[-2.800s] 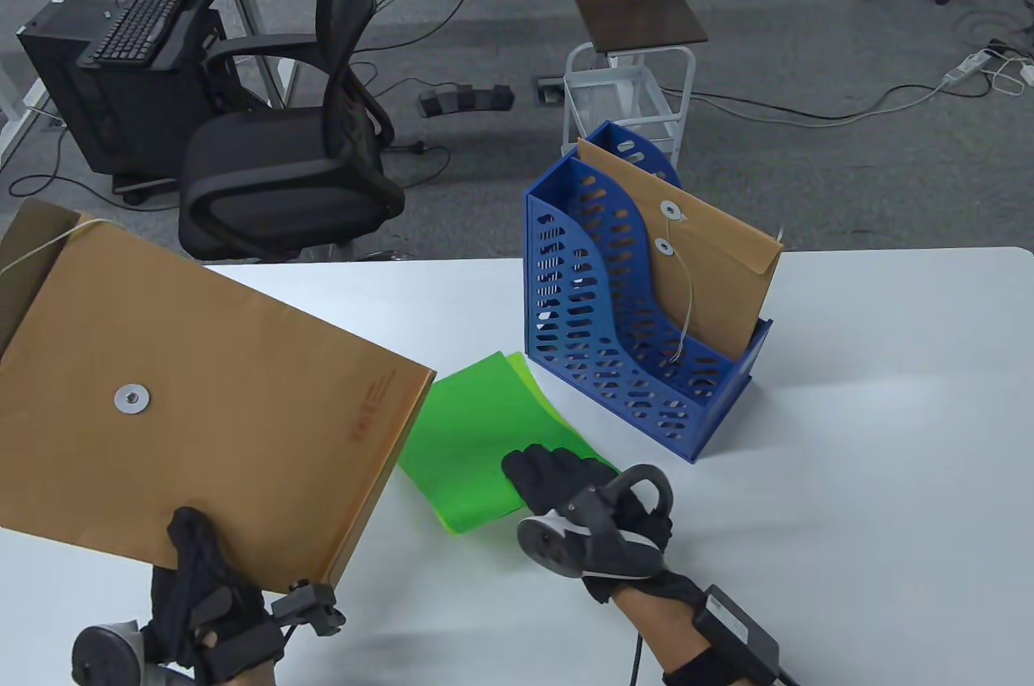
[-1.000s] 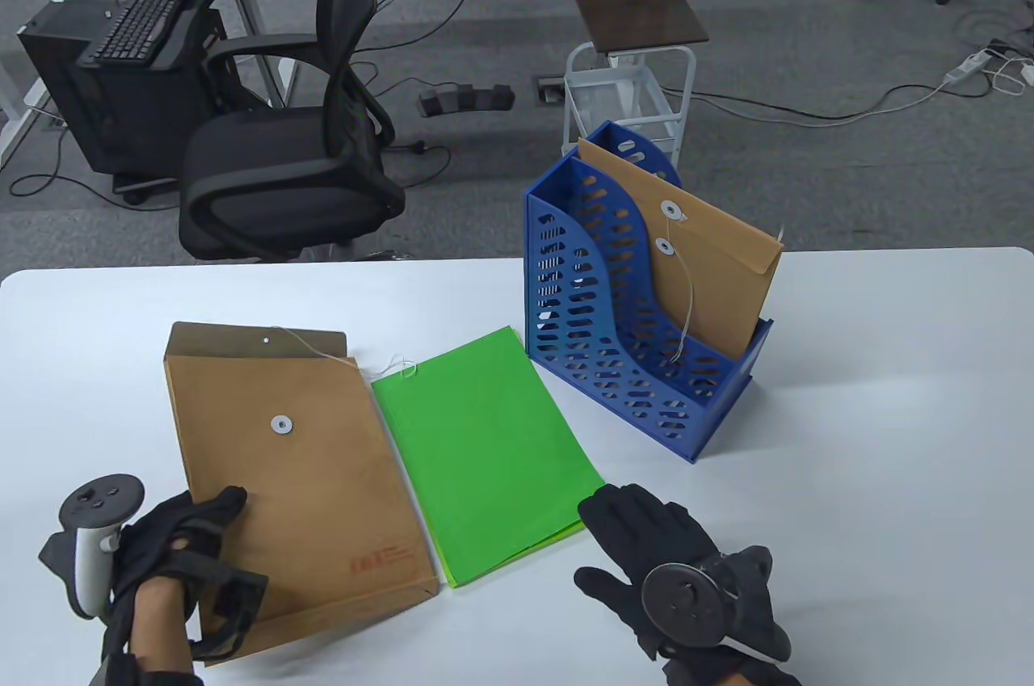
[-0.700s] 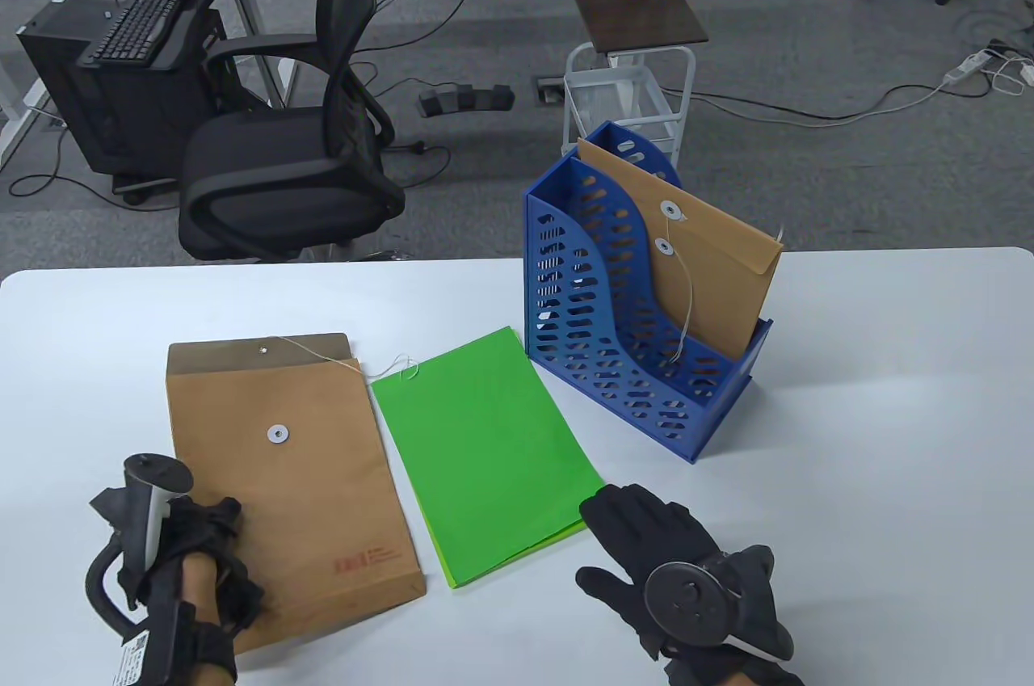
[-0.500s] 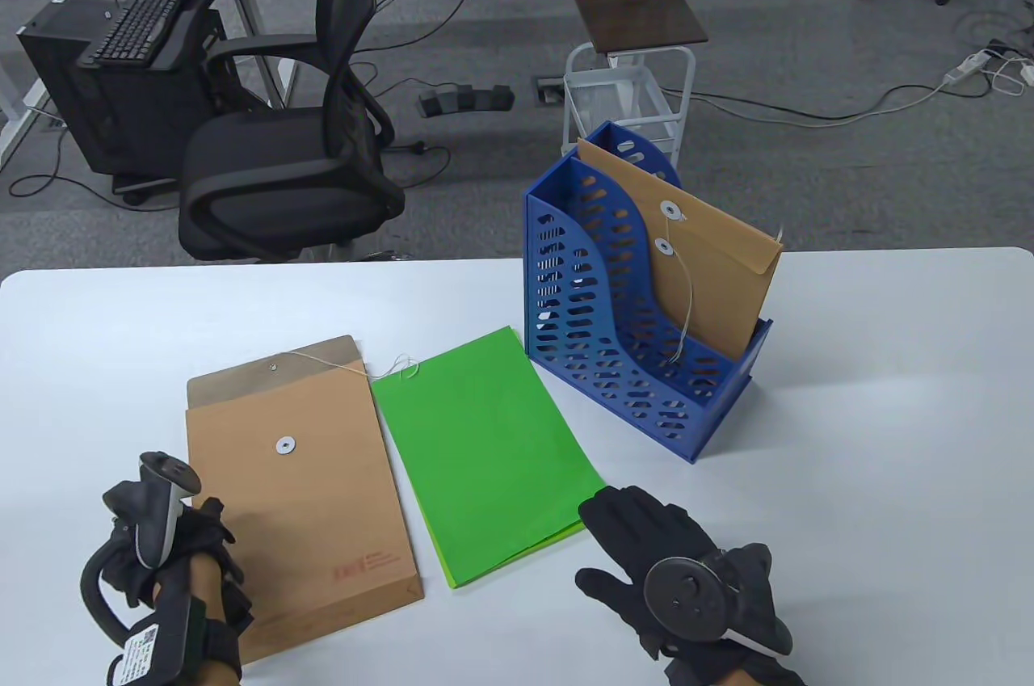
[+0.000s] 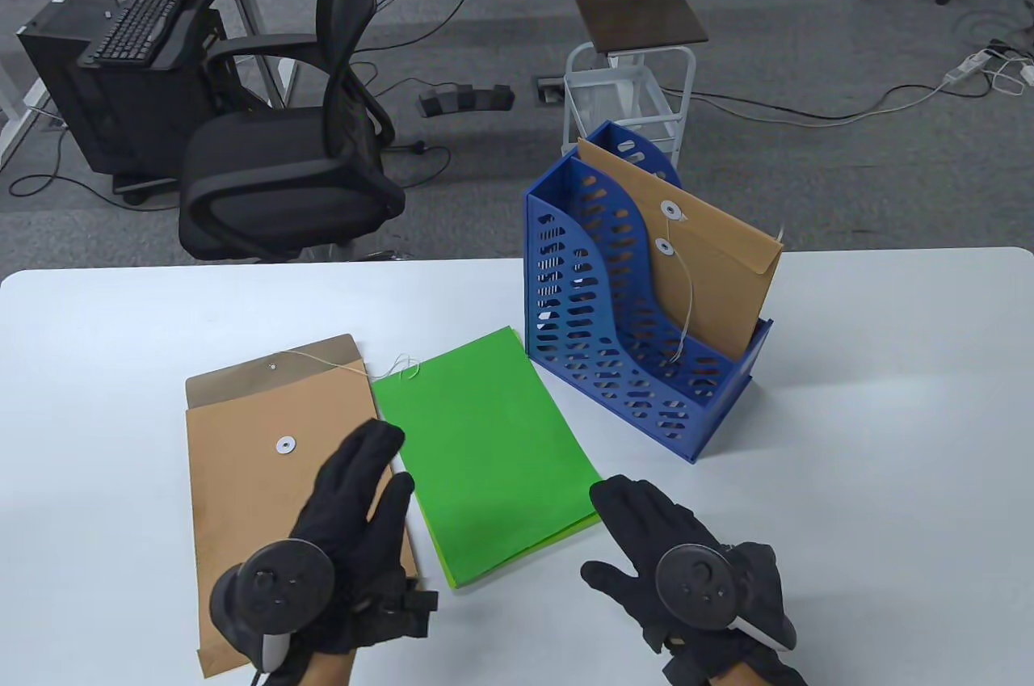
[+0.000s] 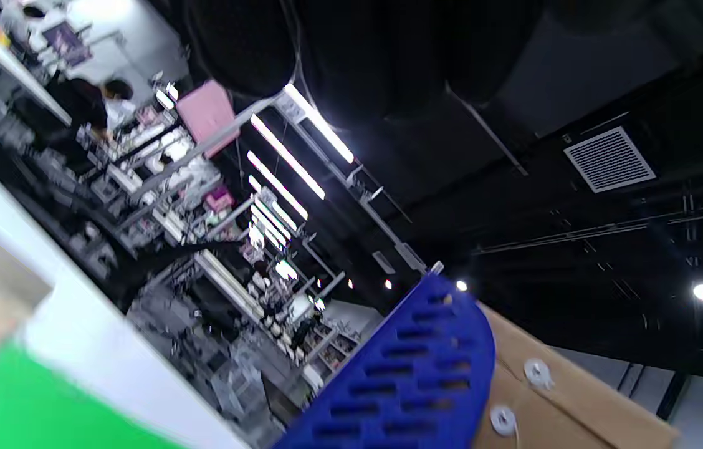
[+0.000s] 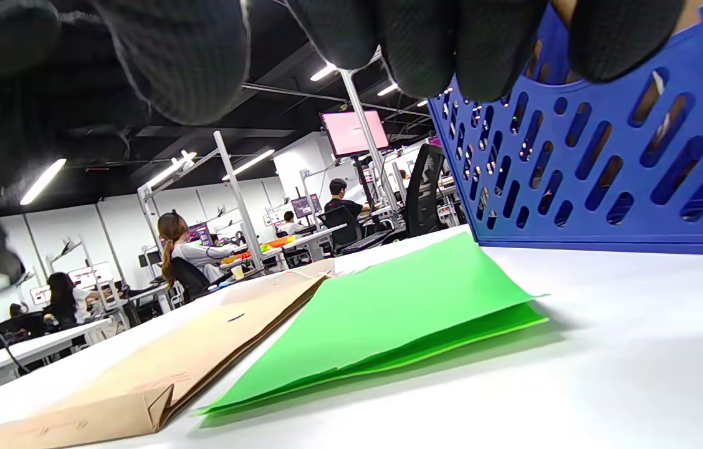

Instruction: Pull cardstock from document pouches and stack

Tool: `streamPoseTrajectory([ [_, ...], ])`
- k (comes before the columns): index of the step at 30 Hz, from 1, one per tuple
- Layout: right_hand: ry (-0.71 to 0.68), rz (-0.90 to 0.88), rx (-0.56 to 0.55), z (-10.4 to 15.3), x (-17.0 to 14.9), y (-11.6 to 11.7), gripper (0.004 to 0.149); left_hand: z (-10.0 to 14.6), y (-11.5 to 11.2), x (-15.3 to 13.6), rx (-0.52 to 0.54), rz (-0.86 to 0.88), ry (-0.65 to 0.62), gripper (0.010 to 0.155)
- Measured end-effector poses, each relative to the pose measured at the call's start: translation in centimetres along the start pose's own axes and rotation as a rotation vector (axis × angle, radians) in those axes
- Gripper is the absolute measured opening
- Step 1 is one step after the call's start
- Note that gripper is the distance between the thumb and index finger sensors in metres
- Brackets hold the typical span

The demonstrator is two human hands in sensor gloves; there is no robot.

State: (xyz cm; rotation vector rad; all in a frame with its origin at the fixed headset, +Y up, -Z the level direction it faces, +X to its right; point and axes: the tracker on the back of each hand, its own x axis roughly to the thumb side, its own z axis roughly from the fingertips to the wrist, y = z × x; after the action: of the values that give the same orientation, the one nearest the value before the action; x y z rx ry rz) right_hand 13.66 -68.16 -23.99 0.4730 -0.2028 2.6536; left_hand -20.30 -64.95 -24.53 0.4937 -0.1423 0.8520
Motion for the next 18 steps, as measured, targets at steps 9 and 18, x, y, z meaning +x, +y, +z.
streamPoseTrajectory([
  [9,0.158,-0.119,-0.133,-3.1,-2.2,-4.2,0.081,1.3,-2.3,-3.0,-0.122,-0.055,0.084,0.056],
  [18,0.395,0.072,-0.314,-9.0,-5.7,-13.0,0.092,1.6,-2.0,-1.4,-0.098,-0.160,-0.001,0.058],
])
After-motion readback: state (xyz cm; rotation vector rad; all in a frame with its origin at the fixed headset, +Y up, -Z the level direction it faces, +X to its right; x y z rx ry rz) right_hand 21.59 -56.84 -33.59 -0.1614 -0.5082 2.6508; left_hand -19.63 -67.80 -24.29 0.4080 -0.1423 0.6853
